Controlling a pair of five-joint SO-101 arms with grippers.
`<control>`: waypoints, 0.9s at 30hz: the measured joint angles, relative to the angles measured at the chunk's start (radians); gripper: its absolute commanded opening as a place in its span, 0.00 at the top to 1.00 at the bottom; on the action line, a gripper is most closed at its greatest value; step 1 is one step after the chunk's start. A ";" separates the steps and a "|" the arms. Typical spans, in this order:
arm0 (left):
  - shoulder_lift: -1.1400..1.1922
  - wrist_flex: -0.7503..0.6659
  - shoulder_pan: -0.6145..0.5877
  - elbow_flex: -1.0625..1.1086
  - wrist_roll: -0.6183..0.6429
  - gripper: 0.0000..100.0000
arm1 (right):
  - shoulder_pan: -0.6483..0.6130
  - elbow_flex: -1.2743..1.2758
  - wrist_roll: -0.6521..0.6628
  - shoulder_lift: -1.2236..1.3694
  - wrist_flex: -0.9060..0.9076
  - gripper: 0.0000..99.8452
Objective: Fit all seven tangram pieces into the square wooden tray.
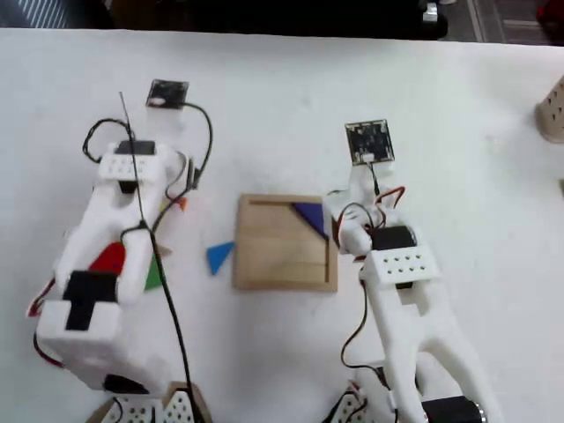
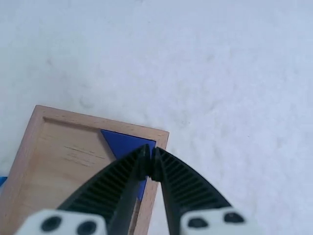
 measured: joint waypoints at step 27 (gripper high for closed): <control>-0.338 -0.183 0.578 0.454 0.308 0.87 | 0.080 0.005 0.000 0.000 0.000 0.98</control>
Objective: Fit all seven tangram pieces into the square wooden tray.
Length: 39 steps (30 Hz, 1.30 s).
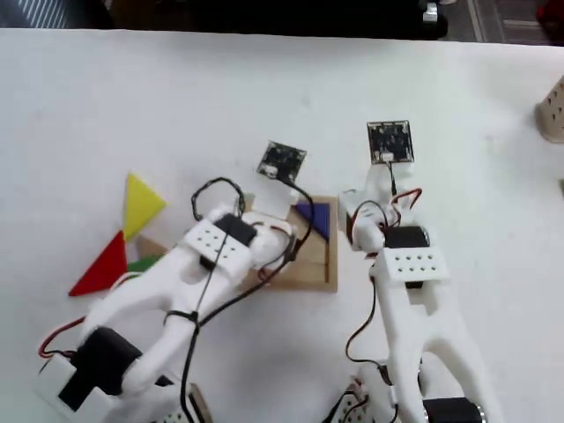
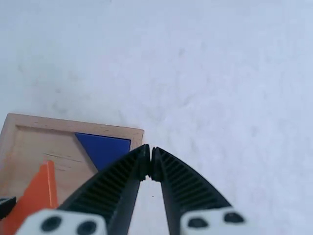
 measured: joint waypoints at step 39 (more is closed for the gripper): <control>0.109 0.032 -0.083 -0.048 -0.325 0.98 | 0.000 0.000 0.000 0.000 0.000 0.98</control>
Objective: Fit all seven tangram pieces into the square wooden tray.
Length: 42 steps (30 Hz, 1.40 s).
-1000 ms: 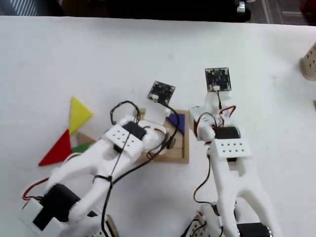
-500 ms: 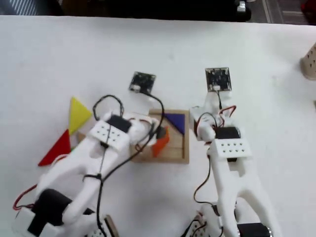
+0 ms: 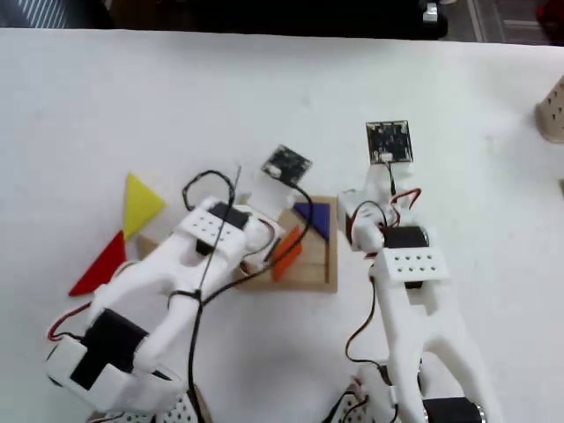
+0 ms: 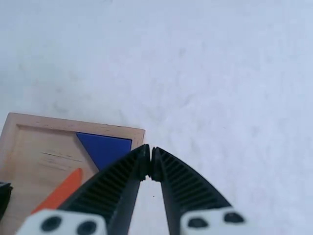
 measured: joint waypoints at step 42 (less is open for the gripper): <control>0.006 0.021 -0.018 -0.025 0.132 0.98 | 0.037 -0.034 0.003 0.000 0.161 0.98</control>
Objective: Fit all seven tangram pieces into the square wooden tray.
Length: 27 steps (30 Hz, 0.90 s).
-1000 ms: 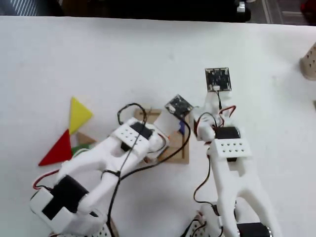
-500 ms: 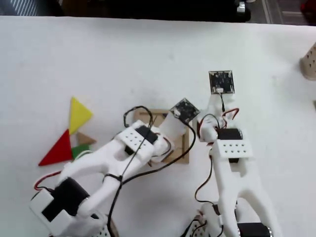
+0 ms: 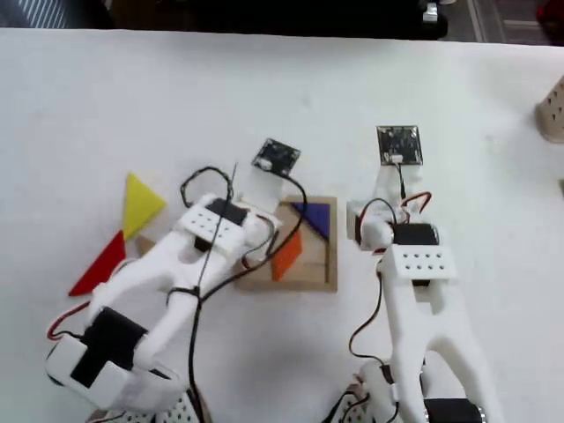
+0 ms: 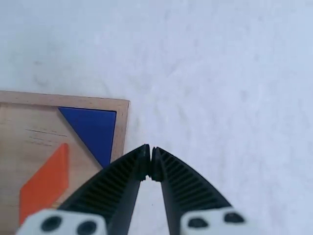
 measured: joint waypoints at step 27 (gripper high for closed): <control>0.000 -0.021 0.276 0.031 0.021 0.98 | 0.009 0.000 0.000 0.000 -0.003 0.98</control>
